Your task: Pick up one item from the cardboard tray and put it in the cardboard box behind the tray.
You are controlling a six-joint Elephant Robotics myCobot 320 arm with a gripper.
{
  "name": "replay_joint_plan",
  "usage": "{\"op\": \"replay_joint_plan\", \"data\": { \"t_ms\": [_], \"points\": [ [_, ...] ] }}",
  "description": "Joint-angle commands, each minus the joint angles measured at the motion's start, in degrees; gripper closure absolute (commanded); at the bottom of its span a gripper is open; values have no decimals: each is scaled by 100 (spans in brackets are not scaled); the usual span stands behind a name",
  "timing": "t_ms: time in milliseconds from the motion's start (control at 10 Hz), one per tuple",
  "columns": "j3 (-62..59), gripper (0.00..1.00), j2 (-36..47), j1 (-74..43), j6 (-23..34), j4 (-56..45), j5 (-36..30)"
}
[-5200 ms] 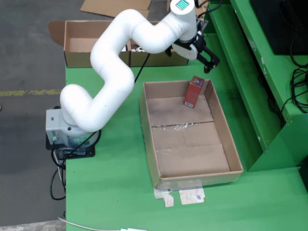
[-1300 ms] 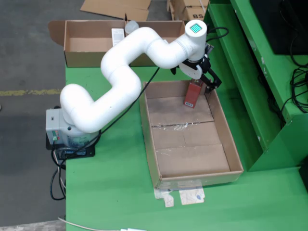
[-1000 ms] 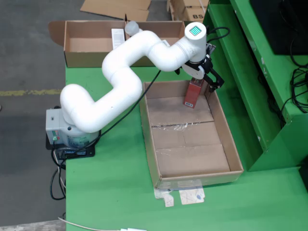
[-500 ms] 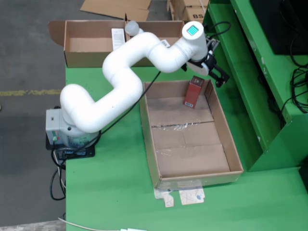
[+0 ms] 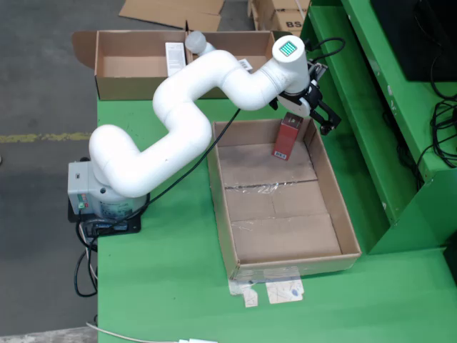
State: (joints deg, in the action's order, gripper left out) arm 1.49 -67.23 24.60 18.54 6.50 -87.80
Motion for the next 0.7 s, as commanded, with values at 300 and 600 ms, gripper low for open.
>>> {"op": "replay_joint_plan", "data": {
  "t_ms": [300,600],
  "points": [
    [-149,0,264,-157,29,-229,-113],
    [-149,0,247,-128,47,-168,-65]
  ]
}}
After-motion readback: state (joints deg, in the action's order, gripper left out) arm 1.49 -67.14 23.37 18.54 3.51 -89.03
